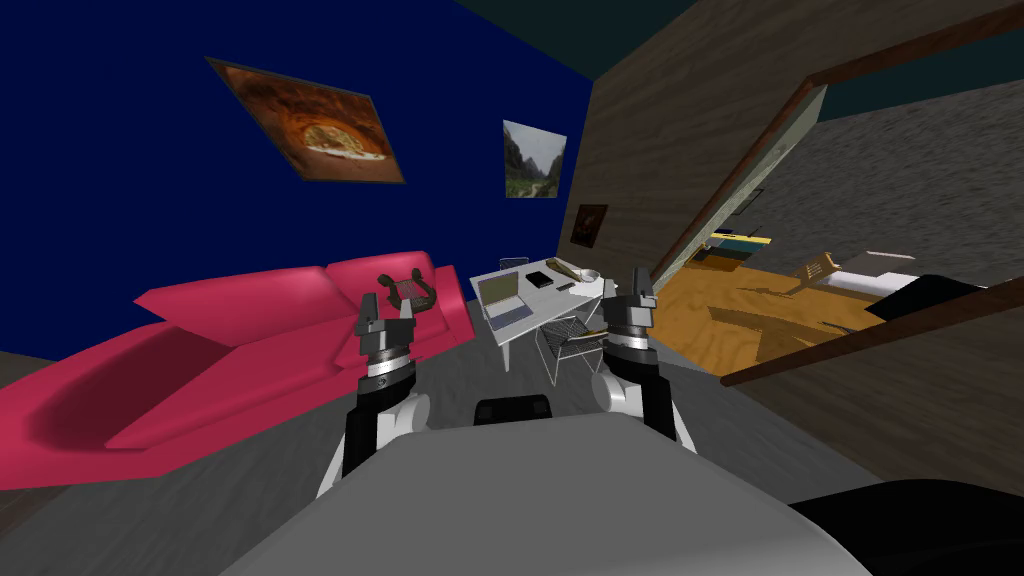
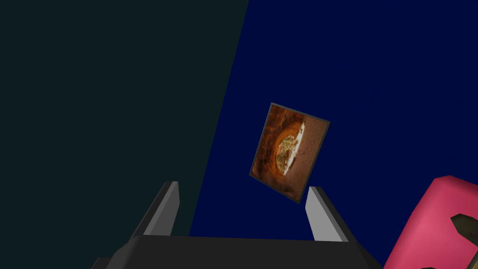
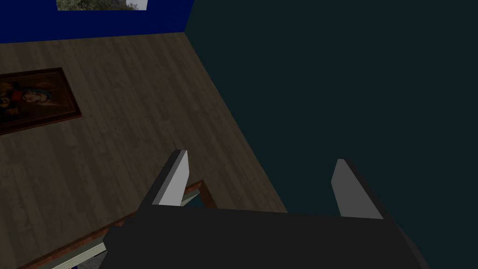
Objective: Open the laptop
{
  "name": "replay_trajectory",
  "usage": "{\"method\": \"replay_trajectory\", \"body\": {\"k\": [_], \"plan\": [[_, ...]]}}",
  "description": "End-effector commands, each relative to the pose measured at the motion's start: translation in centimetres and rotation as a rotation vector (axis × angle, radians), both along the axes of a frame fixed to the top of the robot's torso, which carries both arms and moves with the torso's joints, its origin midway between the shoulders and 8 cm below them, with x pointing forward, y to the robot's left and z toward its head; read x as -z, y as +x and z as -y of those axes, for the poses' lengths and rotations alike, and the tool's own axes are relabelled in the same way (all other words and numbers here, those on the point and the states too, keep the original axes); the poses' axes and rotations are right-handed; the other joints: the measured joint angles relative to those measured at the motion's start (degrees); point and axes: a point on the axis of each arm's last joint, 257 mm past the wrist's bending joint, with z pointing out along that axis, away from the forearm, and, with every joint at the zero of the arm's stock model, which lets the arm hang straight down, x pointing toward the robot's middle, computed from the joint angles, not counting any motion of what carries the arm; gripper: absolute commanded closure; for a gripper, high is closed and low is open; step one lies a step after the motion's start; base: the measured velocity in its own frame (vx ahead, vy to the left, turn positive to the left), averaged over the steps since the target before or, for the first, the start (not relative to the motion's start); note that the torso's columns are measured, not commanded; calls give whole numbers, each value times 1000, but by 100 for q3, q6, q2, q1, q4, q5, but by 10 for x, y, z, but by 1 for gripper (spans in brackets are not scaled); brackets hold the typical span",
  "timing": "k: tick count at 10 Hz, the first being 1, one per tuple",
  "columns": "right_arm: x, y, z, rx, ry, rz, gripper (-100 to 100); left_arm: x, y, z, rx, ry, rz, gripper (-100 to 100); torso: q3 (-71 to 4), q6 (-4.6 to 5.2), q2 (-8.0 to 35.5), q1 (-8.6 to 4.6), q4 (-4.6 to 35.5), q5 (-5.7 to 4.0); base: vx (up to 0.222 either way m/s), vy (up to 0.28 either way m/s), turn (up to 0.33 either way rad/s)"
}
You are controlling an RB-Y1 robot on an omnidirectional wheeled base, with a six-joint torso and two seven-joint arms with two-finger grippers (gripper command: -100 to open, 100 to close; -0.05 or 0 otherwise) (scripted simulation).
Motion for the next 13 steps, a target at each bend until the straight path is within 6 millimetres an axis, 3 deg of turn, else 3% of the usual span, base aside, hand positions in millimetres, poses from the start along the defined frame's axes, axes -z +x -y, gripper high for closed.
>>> {"method": "replay_trajectory", "body": {"k": [1,9,10,13], "plan": [[0,0,0,0,0,0,0,0,0,0,0,0,0,0,-467,0,232,0,235,0,0,0,0],[0,0,0,0,0,0,0,0,0,0,0,0,0,0,-7073,0,3539,0,3537,0,0,0,0],[0,0,0,0,0,0,0,0,4,5,22,43,-13,-100,-7919,0,3962,0,3960,0,22,26,-113],[0,0,0,0,0,0,0,1,11,11,50,108,-33,-100,-8455,0,4217,13,4220,4,29,66,-139]]}}
